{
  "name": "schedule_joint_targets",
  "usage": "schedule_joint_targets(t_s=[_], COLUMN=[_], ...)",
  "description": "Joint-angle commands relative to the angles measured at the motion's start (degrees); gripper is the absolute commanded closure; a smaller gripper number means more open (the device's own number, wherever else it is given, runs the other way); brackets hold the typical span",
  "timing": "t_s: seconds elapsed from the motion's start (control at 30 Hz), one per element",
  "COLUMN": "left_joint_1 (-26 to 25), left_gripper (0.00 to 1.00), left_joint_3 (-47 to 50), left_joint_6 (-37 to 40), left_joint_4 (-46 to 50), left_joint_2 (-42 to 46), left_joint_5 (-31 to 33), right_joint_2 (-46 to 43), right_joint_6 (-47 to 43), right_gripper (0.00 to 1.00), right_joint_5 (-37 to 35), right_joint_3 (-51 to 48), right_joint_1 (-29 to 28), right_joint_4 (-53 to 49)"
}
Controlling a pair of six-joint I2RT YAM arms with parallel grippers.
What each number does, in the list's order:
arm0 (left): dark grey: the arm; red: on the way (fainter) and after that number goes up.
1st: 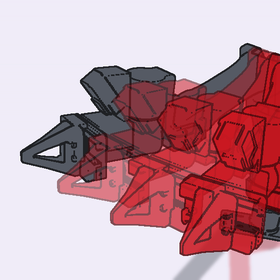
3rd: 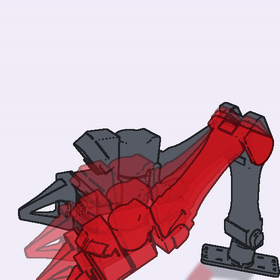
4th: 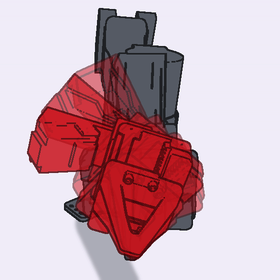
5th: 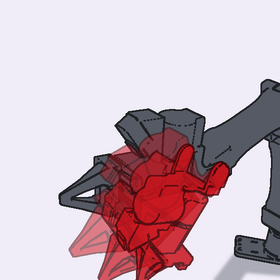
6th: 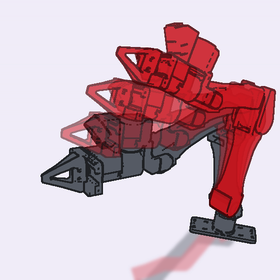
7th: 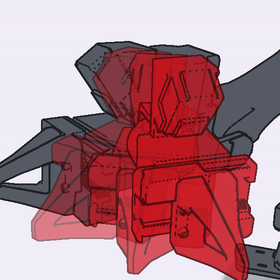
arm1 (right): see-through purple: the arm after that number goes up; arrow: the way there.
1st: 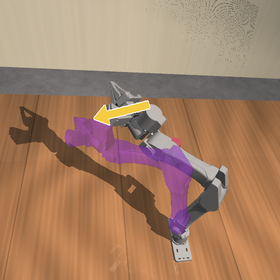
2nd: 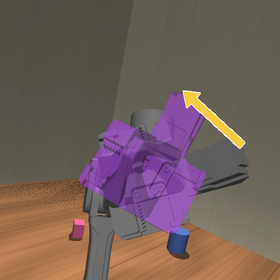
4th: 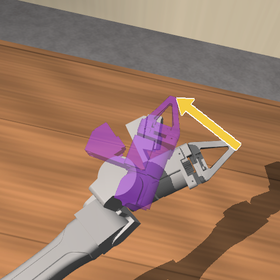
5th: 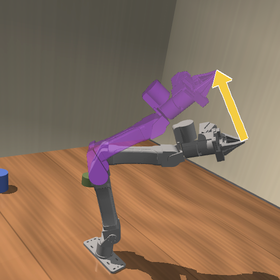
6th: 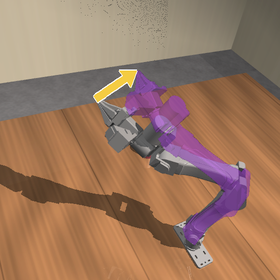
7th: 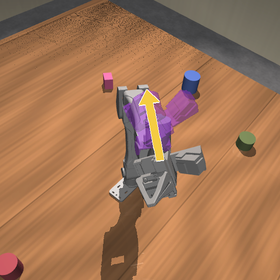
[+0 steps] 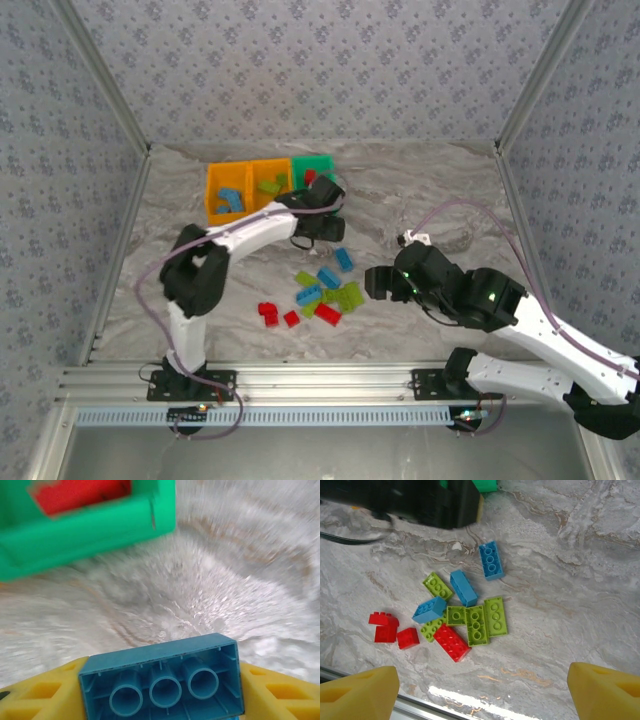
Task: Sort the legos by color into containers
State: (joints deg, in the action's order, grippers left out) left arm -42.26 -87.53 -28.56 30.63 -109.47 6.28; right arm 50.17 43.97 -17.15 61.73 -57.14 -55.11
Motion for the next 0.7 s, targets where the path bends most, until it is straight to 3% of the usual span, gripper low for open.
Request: schedule_joint_targets(t_s=[0.0, 0.13, 0.27, 0.53, 0.6, 0.67], left_joint_1=[4.4, 14.0, 24.2, 32.2, 32.6, 32.5], left_gripper=[0.46, 0.46, 0.47, 0.44, 0.37, 0.21], left_joint_3=[0.7, 3.4, 3.5, -4.5, -6.3, -7.8], left_joint_6=[1.7, 3.3, 3.1, 0.3, 0.5, 1.2], left_joint_4=[1.4, 0.4, -0.7, 0.3, 0.9, 1.5], left_joint_2=[10.8, 15.7, 13.4, 0.7, -0.9, -1.7], left_joint_5=[3.5, 4.3, 2.9, -1.7, -3.0, -3.6], right_joint_2=[-0.2, 0.2, 0.2, -0.9, -1.6, -2.3], right_joint_6=[-0.1, 0.0, 0.2, 1.3, 1.9, 2.5], right_gripper=[0.10, 0.10, 0.10, 0.10, 0.10, 0.10], right_joint_5=[-0.6, -0.5, 0.2, 0.1, -0.3, -0.7], right_joint_3=[-0.6, -0.9, -1.0, -0.1, -0.3, -0.7], right_joint_1=[-0.1, 0.0, -0.1, -0.4, -0.7, -0.9], right_joint_4=[1.5, 1.7, 1.6, -0.7, -1.4, -1.9])
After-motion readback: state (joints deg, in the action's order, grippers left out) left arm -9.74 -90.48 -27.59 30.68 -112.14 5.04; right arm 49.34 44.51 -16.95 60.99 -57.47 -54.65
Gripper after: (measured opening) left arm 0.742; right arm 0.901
